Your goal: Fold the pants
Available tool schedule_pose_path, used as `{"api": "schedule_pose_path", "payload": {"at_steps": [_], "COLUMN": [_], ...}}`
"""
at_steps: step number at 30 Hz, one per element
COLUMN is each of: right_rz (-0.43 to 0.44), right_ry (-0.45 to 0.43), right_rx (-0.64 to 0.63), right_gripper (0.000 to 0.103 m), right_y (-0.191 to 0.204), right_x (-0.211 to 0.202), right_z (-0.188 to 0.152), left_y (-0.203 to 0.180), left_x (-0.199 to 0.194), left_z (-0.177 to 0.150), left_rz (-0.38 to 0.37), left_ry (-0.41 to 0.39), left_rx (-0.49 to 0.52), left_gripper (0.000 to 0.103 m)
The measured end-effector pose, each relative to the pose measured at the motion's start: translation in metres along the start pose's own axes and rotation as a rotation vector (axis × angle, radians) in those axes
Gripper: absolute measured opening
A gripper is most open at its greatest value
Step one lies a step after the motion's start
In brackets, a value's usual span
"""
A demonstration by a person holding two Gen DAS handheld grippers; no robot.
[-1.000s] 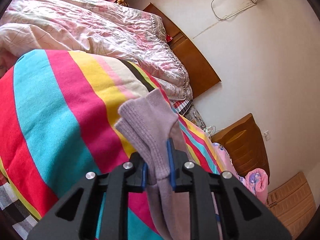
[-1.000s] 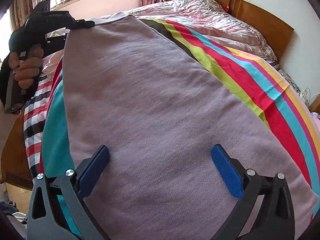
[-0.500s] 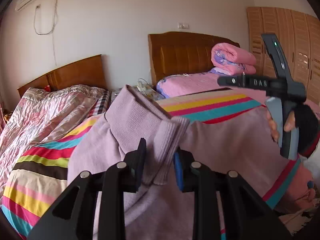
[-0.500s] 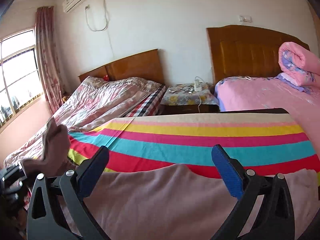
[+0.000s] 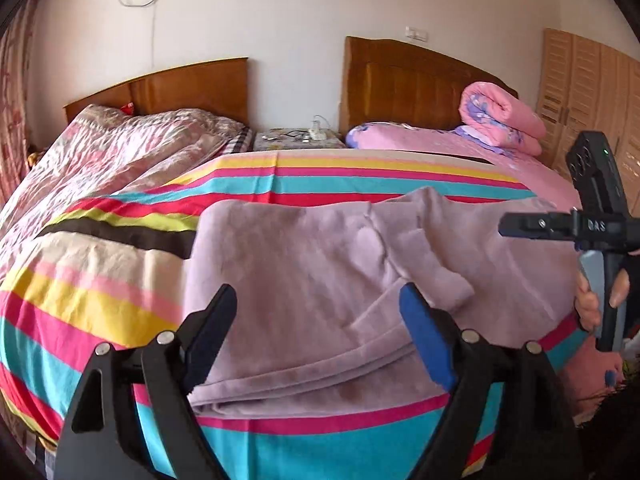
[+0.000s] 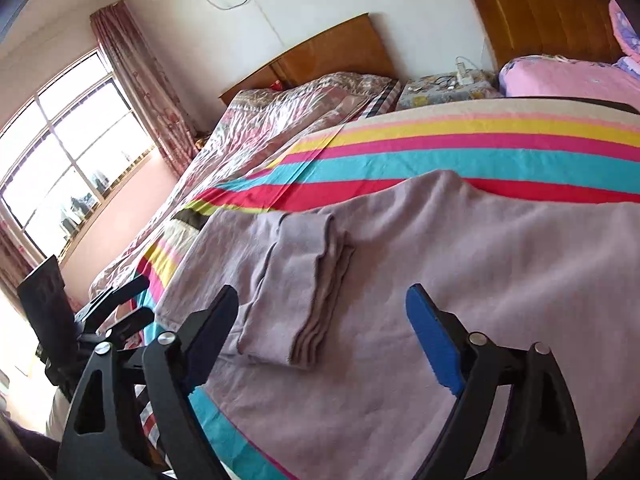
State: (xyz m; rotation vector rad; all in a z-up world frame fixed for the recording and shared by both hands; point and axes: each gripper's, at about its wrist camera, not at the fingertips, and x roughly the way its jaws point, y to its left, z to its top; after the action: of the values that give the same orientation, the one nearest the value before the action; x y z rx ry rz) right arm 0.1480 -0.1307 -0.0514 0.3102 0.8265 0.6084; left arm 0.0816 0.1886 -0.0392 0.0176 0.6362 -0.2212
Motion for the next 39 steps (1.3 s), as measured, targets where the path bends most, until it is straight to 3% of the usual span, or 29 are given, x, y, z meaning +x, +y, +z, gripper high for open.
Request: {"api": "schedule_pose_path", "payload": {"at_steps": [2, 6, 10, 14, 17, 20, 22, 23, 24, 26, 32, 39], "right_rz": [0.037, 0.041, -0.030, 0.044, 0.047, 0.075, 0.094, 0.089, 0.089, 0.145, 0.172, 0.170], "right_ry": [0.082, 0.143, 0.180, 0.224, 0.288, 0.328, 0.334, 0.335, 0.333, 0.306, 0.172, 0.026], "right_rx": [-0.031, -0.025, 0.045, 0.090, 0.038, 0.074, 0.090, 0.088, 0.105, 0.169, 0.140, -0.052], "right_gripper": [0.069, 0.063, 0.063, 0.065, 0.065, 0.065, 0.057, 0.042, 0.029, 0.022, 0.016, 0.016], "right_y": [0.016, 0.028, 0.017, 0.013, 0.022, 0.018, 0.014, 0.012, 0.008, -0.004, 0.012, 0.080], "right_x": [0.023, 0.037, 0.048, 0.056, 0.066, 0.072, 0.072, 0.072, 0.071, 0.066, 0.046, 0.004], "right_z": [-0.013, -0.021, -0.020, -0.015, -0.008, 0.000, 0.001, 0.000, -0.002, -0.005, 0.008, 0.070], "left_y": [0.022, 0.036, 0.033, 0.030, 0.035, 0.035, 0.037, 0.038, 0.039, 0.043, 0.054, 0.042], "left_x": [0.004, 0.012, 0.019, 0.028, 0.031, 0.028, 0.022, 0.018, 0.013, 0.001, -0.015, 0.002], "left_z": [-0.005, -0.016, -0.026, -0.031, -0.032, -0.032, -0.034, -0.036, -0.037, -0.041, -0.061, -0.048], "left_rz": [0.079, 0.121, 0.108, 0.119, 0.106, 0.105, 0.111, 0.112, 0.115, 0.136, 0.195, 0.144], "left_ry": [0.020, 0.056, 0.079, 0.091, 0.089, 0.077, 0.071, 0.067, 0.063, 0.053, 0.108, 0.105], "left_rx": [-0.029, -0.046, -0.052, -0.026, -0.039, -0.041, -0.031, -0.025, -0.018, -0.006, 0.003, 0.010], "left_gripper": [0.083, 0.083, 0.083, 0.085, 0.086, 0.086, 0.086, 0.087, 0.088, 0.092, 0.093, 0.093]}}
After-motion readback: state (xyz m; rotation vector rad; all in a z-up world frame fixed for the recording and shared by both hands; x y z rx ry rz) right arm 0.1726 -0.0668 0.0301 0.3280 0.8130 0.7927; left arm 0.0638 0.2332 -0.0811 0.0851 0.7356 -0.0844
